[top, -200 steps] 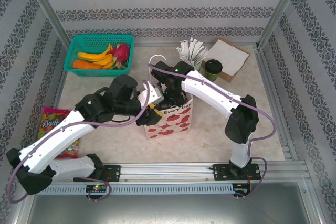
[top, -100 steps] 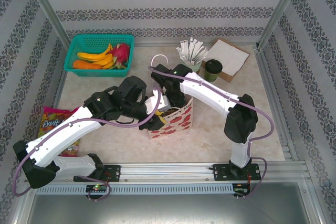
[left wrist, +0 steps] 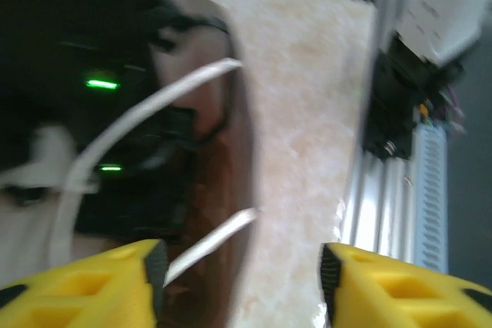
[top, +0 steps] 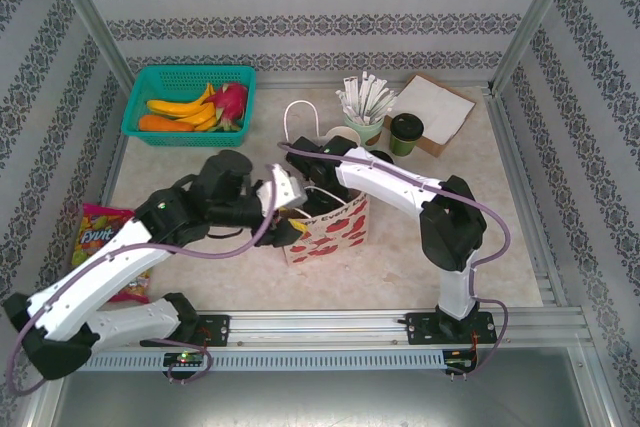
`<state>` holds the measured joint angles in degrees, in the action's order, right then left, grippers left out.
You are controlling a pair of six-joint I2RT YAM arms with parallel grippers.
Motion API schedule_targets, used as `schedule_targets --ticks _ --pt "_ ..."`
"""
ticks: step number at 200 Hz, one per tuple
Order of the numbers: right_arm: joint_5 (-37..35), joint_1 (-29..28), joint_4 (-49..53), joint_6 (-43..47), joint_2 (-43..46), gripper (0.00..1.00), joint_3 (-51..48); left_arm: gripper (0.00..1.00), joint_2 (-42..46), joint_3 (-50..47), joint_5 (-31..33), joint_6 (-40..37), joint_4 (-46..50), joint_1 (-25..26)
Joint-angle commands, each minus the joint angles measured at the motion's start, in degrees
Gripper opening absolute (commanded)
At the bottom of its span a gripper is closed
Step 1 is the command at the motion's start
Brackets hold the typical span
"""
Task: Pack the takeout coffee
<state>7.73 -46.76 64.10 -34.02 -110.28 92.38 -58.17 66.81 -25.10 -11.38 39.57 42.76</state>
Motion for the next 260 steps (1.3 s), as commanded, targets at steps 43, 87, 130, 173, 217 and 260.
schedule_targets --ticks 43,87,130,173,217,260 --pt "-1.4 -0.6 -4.3 2.8 3.2 0.0 -4.5 0.67 1.1 -1.2 6.8 22.9 -16.4 -18.2" --pt "-1.3 -0.5 -5.9 4.0 3.6 0.0 -5.7 0.66 -8.4 6.4 6.1 25.6 -17.5 -19.9" --pt "-1.2 -0.5 -6.1 5.1 3.7 0.0 -5.4 0.63 -20.7 16.5 3.0 22.2 -15.7 -19.9" --pt "-0.6 -0.3 -6.8 5.5 3.5 0.0 -5.6 0.46 -28.7 23.4 -1.3 21.7 -15.4 -19.9" --pt "0.7 0.3 -9.8 1.8 2.8 0.0 -8.0 0.01 -28.4 22.2 1.2 23.4 -14.6 -19.9" --pt "2.2 0.8 -12.5 -0.7 0.7 0.0 -10.4 0.0 -23.3 16.0 7.8 27.1 -18.7 -19.9"
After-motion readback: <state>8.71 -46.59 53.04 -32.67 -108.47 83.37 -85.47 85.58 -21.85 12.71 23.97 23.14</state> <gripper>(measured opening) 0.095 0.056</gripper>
